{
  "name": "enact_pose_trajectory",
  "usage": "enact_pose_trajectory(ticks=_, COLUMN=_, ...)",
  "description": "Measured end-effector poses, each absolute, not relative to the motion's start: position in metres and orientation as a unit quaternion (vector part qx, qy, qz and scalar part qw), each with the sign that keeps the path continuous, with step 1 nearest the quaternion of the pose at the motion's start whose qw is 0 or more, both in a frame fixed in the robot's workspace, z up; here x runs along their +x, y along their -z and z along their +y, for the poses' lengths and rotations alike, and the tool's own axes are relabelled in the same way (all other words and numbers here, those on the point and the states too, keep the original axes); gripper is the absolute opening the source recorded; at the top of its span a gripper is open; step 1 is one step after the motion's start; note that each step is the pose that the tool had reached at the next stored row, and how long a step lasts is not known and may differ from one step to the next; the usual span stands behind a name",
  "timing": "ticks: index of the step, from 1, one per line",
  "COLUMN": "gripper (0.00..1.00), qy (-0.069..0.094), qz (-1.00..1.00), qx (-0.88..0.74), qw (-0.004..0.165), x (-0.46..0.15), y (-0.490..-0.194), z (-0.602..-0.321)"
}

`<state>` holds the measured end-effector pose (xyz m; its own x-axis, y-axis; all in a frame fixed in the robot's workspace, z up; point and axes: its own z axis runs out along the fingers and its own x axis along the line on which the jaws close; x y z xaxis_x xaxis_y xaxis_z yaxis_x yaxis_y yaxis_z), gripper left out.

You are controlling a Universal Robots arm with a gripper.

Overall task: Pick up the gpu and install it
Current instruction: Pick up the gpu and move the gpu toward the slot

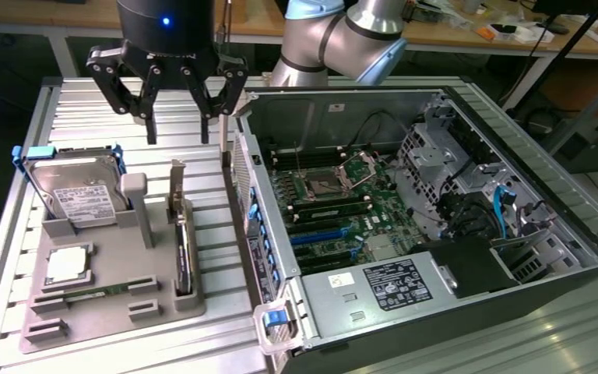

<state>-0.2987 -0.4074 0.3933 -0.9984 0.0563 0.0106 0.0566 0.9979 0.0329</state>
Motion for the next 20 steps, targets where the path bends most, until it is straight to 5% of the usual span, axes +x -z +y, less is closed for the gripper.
enact_pose_trajectory(ticks=20, gripper=0.60, qy=0.017, qz=-0.999, qx=-0.028, qw=0.005, x=-0.2987, y=-0.3933, z=-0.4176)
